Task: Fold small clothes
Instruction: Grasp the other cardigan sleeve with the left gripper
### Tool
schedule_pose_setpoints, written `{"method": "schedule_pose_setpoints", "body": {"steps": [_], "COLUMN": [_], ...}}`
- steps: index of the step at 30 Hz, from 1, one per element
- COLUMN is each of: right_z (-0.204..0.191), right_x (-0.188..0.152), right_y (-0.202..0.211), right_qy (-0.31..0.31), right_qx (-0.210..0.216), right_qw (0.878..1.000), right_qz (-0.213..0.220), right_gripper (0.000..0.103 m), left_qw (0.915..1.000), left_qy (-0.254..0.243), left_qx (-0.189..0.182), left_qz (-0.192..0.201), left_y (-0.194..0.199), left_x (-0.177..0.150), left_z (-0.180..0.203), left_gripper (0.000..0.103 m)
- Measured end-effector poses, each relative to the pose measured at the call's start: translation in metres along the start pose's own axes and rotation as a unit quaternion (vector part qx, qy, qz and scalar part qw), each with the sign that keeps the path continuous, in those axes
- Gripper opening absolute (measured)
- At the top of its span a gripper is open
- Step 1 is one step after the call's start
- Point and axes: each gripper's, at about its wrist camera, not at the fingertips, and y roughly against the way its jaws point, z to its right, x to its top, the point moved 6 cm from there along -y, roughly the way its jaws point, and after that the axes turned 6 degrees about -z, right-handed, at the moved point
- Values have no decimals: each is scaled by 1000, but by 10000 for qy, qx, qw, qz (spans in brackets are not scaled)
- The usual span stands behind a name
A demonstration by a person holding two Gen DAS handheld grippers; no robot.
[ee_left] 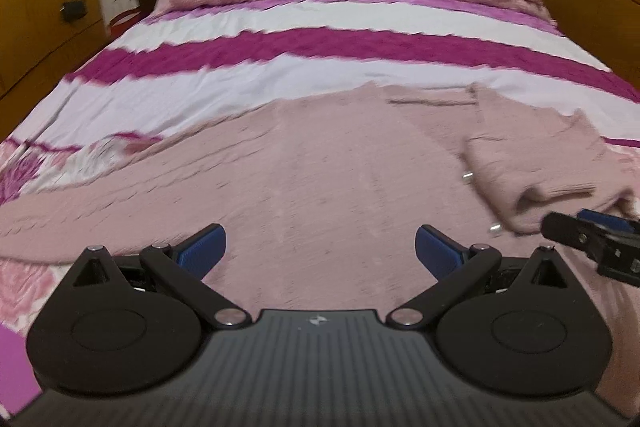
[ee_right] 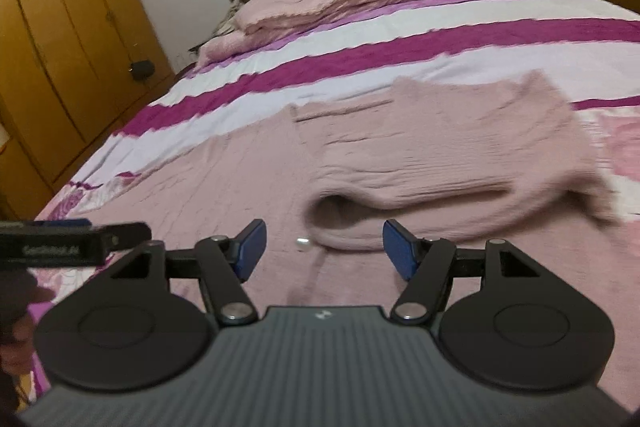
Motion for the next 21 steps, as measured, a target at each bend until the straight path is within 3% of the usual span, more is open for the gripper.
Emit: {"method": "schedule_pose_setpoints", "body": {"steps": [8, 12, 16, 21], "right_z": [71, 104, 127, 140], "right_x": [-9, -14, -19, -24], "right_y": [29, 30, 22, 16], "right_qy": [-97, -371, -648, -848], "right_qx": [-1044, -1141, -1100, -1014], "right_qw": [9945, 9927, 9917, 9909], "right_qz": [13, 93, 153, 261], "right_gripper": [66, 66, 43, 41], "left_qw": [9945, 9870, 9783, 9684], "left_qy": [-892, -1379, -1804, -2209], "left_qx": [-508, -761, -957, -1140], "left_qz": [213, 315, 334, 200], "left_y": [-5, -14, -29, -53], "left_x": [25, 34, 34, 24], "left_z": [91, 142, 187, 232], "left_gripper": [103, 98, 83, 77]}}
